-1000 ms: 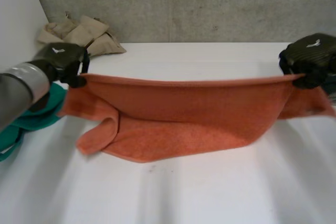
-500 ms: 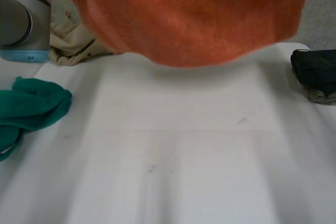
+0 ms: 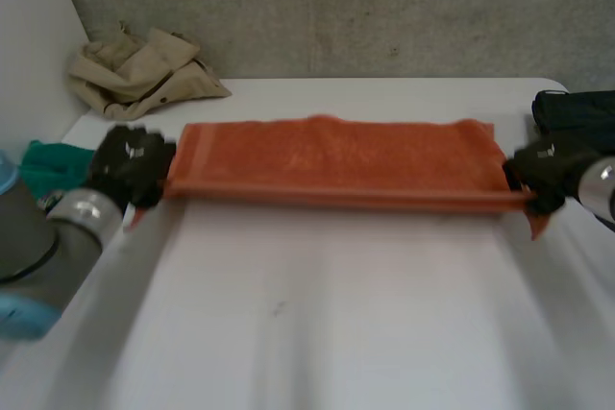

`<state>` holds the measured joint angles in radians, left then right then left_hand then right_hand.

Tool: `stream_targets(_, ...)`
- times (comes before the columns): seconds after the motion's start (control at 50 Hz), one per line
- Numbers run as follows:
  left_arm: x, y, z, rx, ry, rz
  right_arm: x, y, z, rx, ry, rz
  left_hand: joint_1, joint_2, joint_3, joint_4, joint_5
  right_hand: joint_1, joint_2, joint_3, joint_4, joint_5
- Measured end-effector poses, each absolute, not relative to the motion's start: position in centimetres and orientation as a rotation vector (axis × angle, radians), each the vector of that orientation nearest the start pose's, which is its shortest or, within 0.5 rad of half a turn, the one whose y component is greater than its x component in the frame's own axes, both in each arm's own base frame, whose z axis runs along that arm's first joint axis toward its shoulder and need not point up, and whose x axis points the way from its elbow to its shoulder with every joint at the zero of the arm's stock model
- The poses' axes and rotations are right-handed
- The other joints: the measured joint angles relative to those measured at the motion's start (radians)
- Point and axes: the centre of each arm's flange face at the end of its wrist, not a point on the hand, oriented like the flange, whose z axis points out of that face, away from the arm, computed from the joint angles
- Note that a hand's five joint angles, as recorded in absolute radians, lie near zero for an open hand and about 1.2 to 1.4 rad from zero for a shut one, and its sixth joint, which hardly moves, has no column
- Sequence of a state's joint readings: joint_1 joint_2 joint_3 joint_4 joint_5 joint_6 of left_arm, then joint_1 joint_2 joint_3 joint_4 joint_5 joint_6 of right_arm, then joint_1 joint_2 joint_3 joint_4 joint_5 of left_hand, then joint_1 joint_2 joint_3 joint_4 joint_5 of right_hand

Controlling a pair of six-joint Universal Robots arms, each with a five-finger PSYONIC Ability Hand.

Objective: Fold the laundry.

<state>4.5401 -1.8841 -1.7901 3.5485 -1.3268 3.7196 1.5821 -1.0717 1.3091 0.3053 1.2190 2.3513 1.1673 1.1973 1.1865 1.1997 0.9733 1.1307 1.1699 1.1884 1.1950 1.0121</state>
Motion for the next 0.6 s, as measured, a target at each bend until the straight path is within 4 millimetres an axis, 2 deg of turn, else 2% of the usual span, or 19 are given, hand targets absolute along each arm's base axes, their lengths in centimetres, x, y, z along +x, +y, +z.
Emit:
stream_targets(0.02,-20.9,-30.5,17.9,1.064,2.029,-2.023,16.7,-35.2,19.8,-1.336,2.442,-1.634,0.000,0.000,0.000,0.000,0.000,0.000,0.000,0.000,0.000,0.000)
stream_targets(0.04,-20.2,-28.1,17.8,1.138,2.083,-1.893,15.7,-33.5,19.9,-1.418,2.500,-1.488,0.000,0.000,0.000,0.000,0.000,0.000,0.000,0.000,0.000,0.000)
stream_targets(0.06,-19.8,-26.8,17.8,1.177,2.111,-1.826,15.2,-32.6,20.2,-1.458,2.524,-1.414,0.000,0.000,0.000,0.000,0.000,0.000,0.000,0.000,0.000,0.000)
stream_targets(0.18,-18.4,-20.7,18.1,1.365,2.282,-1.510,13.0,-28.9,21.9,-1.665,2.554,-1.077,0.000,0.000,0.000,0.000,0.000,0.000,0.000,0.000,0.000,0.001)
stream_targets(0.28,-18.3,-18.7,18.8,1.474,2.375,-1.363,12.5,-27.8,22.6,-1.806,2.504,-0.951,0.000,0.000,0.000,0.000,0.000,0.000,0.000,0.000,0.000,0.008)
stream_targets(0.32,-18.5,-19.1,19.2,1.499,2.372,-1.347,12.6,-28.1,22.4,-1.838,2.492,-0.954,0.000,0.000,0.000,0.000,0.000,0.000,0.000,0.000,0.000,0.009)
stream_targets(0.42,-19.0,-22.6,20.0,1.479,2.293,-1.402,13.2,-30.0,21.8,-1.827,2.501,-1.069,0.000,0.000,0.000,0.000,0.000,0.000,0.000,0.000,0.000,0.009)
stream_targets(0.52,-20.2,-27.4,20.3,1.404,2.173,-1.515,14.0,-32.9,20.6,-1.741,2.512,-1.289,0.000,0.000,0.000,0.000,0.000,0.000,0.000,0.000,0.000,0.009)
stream_targets(0.6,-21.5,-30.0,20.0,1.367,2.102,-1.585,14.8,-34.9,19.5,-1.700,2.483,-1.462,0.000,0.000,0.000,0.000,0.000,0.000,0.000,0.000,0.000,0.009)
